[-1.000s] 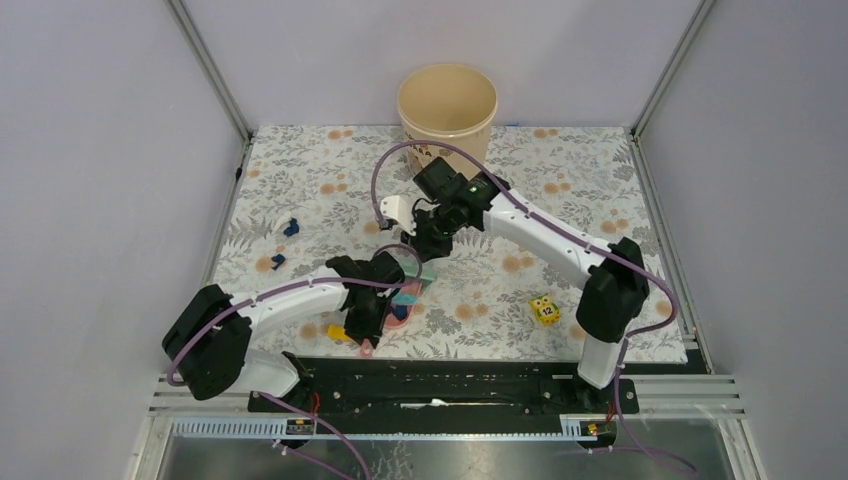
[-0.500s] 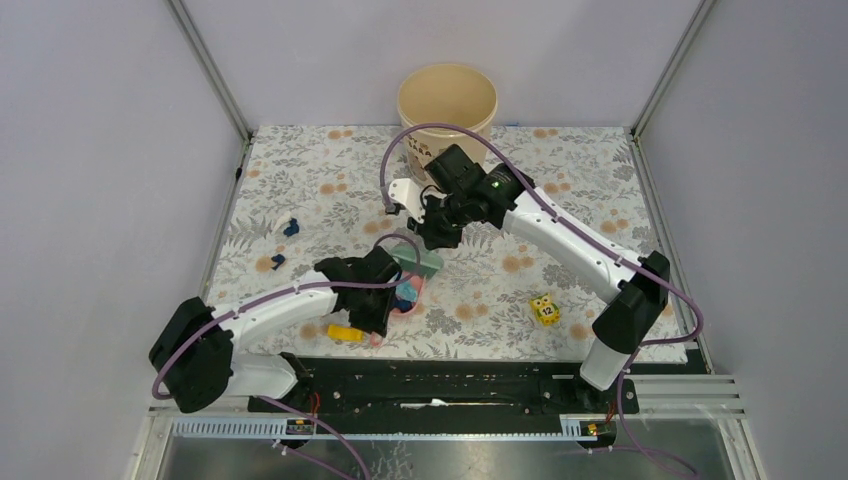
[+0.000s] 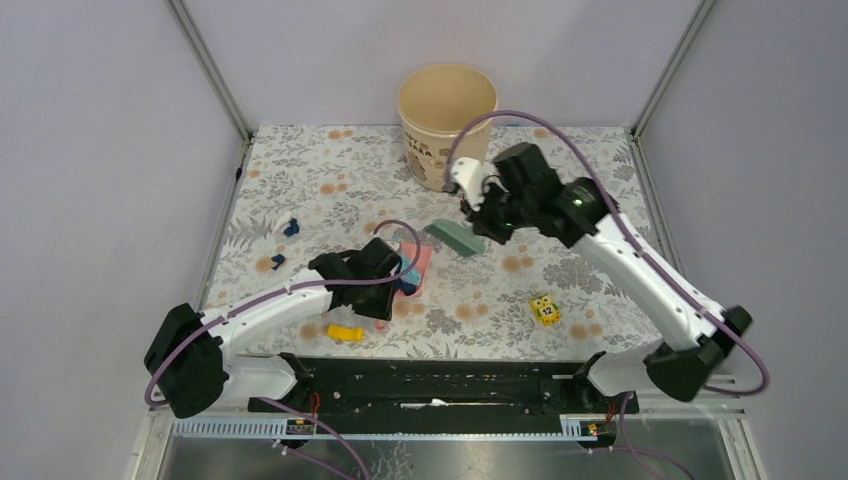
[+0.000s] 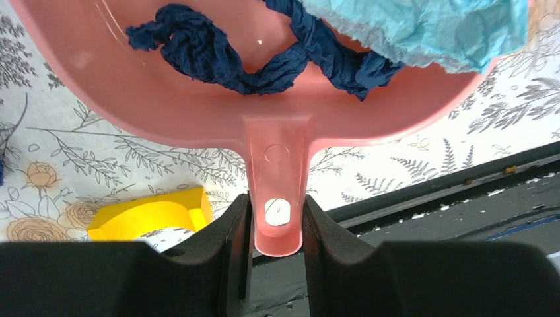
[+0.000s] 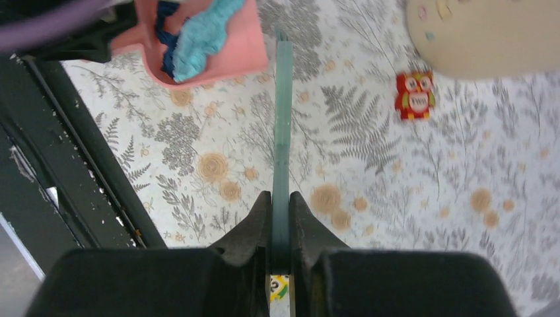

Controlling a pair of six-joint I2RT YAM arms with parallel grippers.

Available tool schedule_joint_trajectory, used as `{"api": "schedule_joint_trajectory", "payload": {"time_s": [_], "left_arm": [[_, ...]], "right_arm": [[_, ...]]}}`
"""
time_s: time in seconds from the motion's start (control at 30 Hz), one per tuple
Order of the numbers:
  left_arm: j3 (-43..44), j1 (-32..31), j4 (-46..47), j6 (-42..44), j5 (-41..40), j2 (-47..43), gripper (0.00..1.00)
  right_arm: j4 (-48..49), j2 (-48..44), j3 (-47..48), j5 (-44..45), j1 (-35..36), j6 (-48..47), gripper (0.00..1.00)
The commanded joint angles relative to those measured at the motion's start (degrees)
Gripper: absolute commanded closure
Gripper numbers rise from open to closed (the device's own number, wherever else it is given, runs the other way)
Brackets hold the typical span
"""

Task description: Sweep away the paper scraps from the table

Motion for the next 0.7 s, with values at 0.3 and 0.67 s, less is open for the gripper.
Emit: {"api": "schedule_joint_trajectory", "payload": {"time_s": [0.3,0.67], "left_arm": [[13.1,0.0,-2.7,5.8,-4.3,5.2,1.0],[34.6,1.4,-7.5,11.4,-4.5,17.9,1.0]], "right_arm": [[12.1,-24.5,-29.2,0.7,-12.9,13.5,1.0],[32.4,-26.8,-48.4,-12.3,-25.5,18.8,1.0]]}}
